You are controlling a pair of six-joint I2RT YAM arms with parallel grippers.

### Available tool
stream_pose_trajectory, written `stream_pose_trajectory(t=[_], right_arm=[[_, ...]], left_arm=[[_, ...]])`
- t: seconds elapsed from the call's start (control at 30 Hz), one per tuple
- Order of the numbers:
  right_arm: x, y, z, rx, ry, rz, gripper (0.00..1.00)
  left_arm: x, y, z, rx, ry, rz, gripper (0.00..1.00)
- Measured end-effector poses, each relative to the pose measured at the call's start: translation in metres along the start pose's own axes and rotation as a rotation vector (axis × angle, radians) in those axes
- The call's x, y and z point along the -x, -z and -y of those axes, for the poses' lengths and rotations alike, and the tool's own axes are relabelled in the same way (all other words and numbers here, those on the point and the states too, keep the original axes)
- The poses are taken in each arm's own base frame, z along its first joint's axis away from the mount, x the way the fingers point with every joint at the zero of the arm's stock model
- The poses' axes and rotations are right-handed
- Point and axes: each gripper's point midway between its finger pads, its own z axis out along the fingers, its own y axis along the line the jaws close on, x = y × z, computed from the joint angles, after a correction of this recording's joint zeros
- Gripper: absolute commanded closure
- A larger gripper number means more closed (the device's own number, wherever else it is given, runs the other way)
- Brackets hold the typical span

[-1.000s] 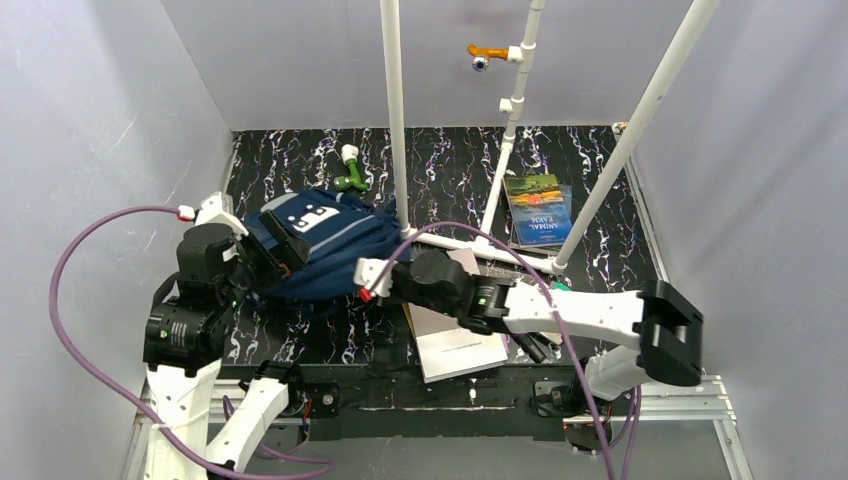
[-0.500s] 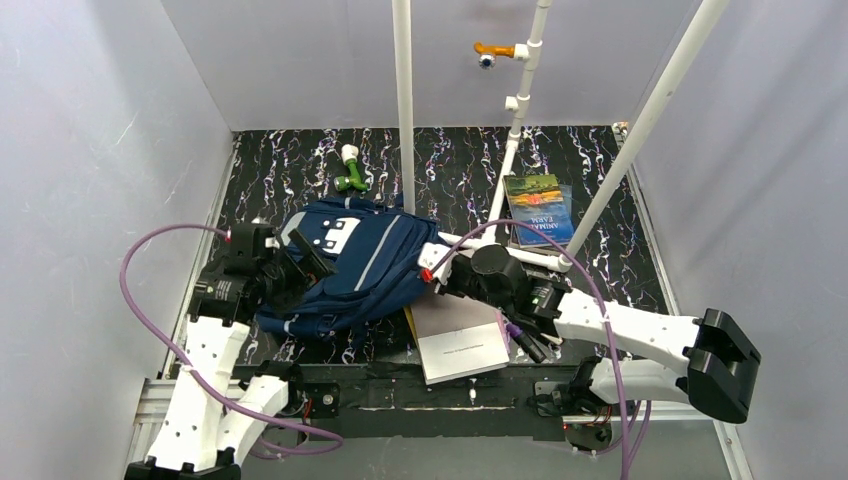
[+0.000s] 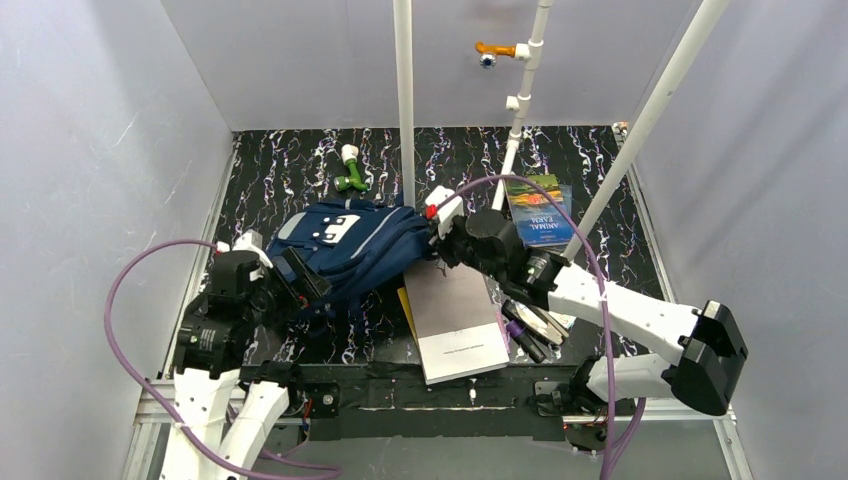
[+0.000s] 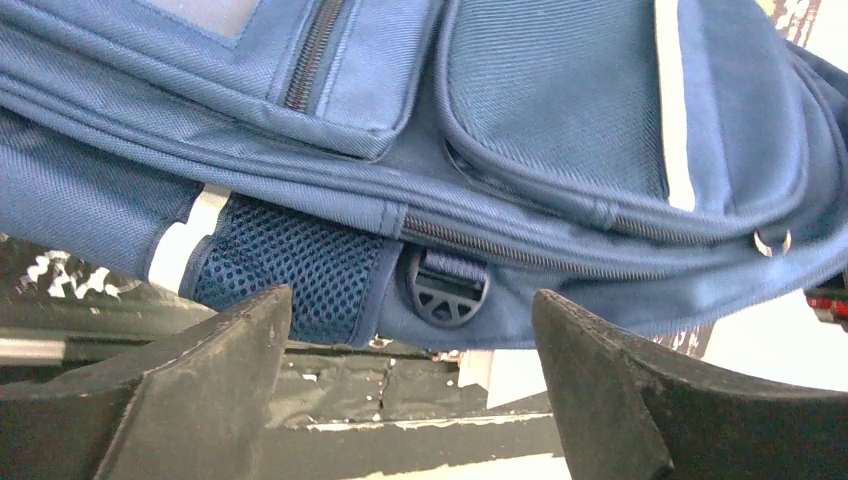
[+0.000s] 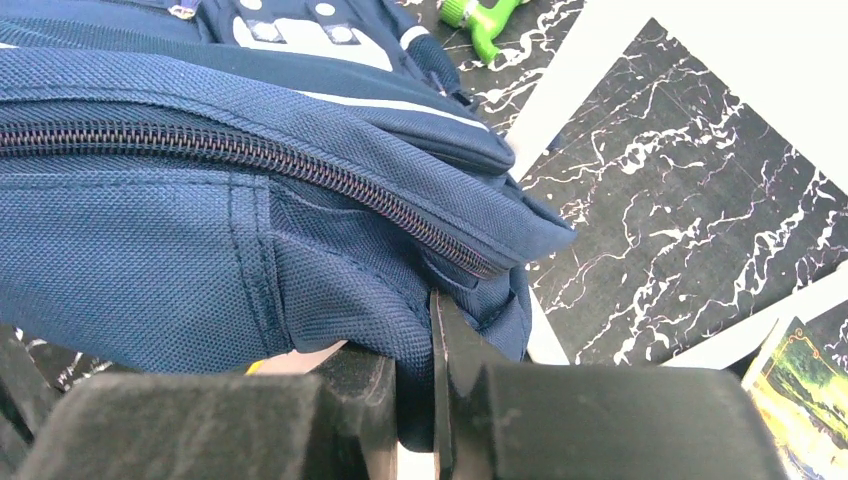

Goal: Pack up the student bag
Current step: Pick up the student bag at the center of the board.

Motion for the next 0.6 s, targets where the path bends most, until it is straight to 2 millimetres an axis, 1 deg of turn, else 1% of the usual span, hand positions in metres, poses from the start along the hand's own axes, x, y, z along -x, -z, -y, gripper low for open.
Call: stream_pose_trajectory(t=[0.1, 0.17, 0.27, 0.37, 0.43, 0.47, 0.53, 0.6], right_arm=[[0.012, -0.005, 0.01, -0.021, -0.056, -0.016, 0.99], [0.019, -0.007, 0.017, -0.03, -0.095, -0.019, 0.99], [0.021, -0.011, 0.024, -0.035, -0.133, -0.04, 0.99], [0.02, -0.015, 0.03, -0.049, -0.178, -0.066, 0.99], [0.018, -0.017, 0.033, -0.052, -0.213, -0.081, 0.99], [0.018, -0.019, 0.036, -0.052, -0.237, -0.09, 0.99], [0.018, -0.023, 0.042, -0.049, -0.288, -0.11, 0.99], [0.02, -0.027, 0.049, -0.048, -0.339, -0.12, 0.99]], left_arm=[[0.016, 0.014, 0.011, -0.04, -0.088, 0.066, 0.09], [0.023, 0.015, 0.012, -0.04, -0.128, 0.085, 0.1], [0.028, 0.01, 0.011, -0.018, -0.195, 0.068, 0.12], [0.026, 0.001, 0.01, -0.013, -0.288, 0.014, 0.14], [0.026, -0.002, 0.011, -0.028, -0.357, 0.002, 0.19], [0.027, -0.003, 0.013, -0.036, -0.388, 0.006, 0.19], [0.033, -0.003, 0.016, -0.05, -0.434, 0.037, 0.1], [0.042, -0.004, 0.018, -0.053, -0.47, 0.086, 0.04]])
